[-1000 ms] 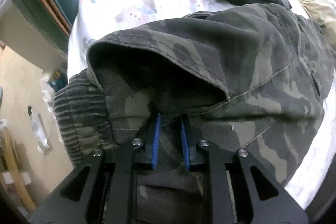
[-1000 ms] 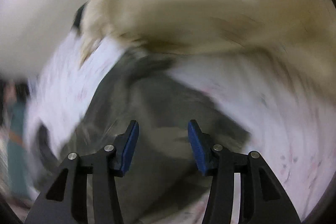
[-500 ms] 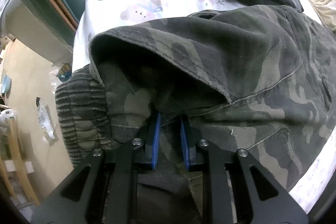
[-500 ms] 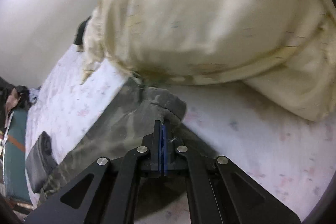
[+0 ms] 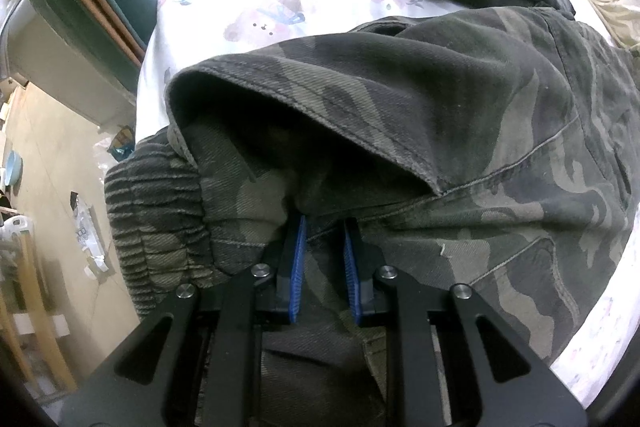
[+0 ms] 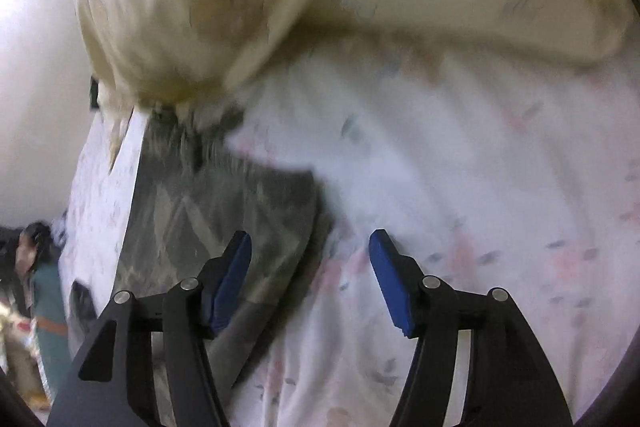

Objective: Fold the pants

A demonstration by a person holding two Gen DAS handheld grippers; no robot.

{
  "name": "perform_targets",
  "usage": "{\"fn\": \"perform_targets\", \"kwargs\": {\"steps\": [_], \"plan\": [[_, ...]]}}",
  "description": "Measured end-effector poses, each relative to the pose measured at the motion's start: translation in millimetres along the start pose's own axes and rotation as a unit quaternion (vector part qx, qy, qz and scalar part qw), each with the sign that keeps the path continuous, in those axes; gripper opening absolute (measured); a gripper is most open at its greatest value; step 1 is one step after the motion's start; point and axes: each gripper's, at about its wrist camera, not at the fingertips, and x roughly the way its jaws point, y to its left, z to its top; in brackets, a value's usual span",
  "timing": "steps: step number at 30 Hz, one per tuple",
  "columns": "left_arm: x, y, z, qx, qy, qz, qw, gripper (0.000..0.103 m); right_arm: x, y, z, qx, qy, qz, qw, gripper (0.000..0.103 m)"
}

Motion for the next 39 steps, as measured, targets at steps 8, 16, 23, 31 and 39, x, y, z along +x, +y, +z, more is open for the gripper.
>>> {"fn": "perform_targets", "kwargs": {"steps": [8, 16, 23, 31, 39], "plan": [[2, 3, 3, 0.004, 0.002, -0.006, 1.0, 0.016, -15, 59, 0, -0.113, -0.067, 0.003, 0.991, 0.003], [-1, 9, 7, 0.01, 0.004, -0.013, 0.9999, 0.017, -12, 59, 6, -0.171, -0.077, -0.075, 0.979, 0.003], [2, 3, 7, 0.019, 0.004, -0.001, 0.9998, 0.017, 2, 41, 17, -0.167, -0.07, -0.173, 0.968, 0.056], [3, -6, 10, 0.017, 0.008, 0.005, 0.9998, 0.017, 20, 159, 41, -0.36, -0.072, -0.138, 0.92, 0.057], [3, -8, 12, 0.02, 0.005, 0.007, 0.9998, 0.016, 135, 205, 61, -0.438, 0.032, -0.157, 0.885, 0.057]]}}
